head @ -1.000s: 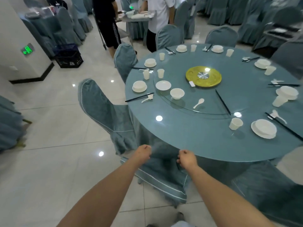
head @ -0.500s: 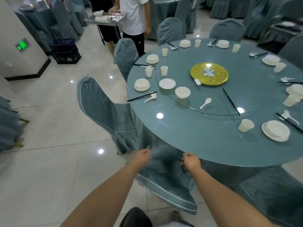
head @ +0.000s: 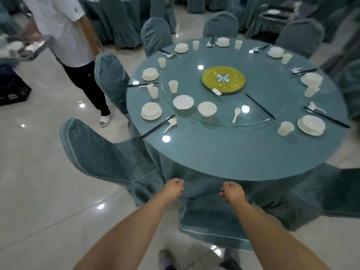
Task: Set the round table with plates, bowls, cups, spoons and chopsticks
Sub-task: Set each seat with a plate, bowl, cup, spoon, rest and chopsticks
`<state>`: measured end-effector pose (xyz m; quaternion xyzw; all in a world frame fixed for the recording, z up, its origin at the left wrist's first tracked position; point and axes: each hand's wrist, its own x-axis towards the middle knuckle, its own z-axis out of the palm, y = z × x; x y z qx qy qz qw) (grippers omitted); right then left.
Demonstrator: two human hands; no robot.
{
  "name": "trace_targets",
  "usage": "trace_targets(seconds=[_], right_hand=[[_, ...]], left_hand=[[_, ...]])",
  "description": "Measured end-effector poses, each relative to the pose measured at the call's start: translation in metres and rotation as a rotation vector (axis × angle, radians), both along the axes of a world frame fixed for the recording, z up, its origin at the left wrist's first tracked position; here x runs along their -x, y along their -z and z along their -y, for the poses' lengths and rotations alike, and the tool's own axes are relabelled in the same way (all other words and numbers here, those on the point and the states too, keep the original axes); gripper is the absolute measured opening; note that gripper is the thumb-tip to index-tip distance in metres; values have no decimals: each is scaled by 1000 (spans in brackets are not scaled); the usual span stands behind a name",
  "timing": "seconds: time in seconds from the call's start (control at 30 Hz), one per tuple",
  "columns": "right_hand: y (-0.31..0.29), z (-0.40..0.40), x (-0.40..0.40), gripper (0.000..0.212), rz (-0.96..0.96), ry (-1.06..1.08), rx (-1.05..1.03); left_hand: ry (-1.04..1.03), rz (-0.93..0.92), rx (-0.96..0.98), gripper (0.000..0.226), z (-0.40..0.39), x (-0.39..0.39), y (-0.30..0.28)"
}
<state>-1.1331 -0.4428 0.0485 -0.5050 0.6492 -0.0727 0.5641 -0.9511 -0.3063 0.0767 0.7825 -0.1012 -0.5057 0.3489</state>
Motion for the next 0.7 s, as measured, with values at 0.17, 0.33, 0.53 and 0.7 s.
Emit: trace_targets(seconds=[0.17, 0.33, 0.53, 0.7], right_hand=[[-9, -23, -14, 21, 24, 92, -6], [-11, -12, -20, 22, 38, 151, 5], [-9, 0, -41, 20, 50, 209, -23], [-7, 8, -76, 23, 24, 257, -38]], left_hand=[[111, 6, -5, 21, 5, -23, -2], [201, 26, -29, 17, 22, -29, -15], [190, 12, -11, 25, 32, -56, -14], [204, 2, -15, 24, 51, -99, -10]])
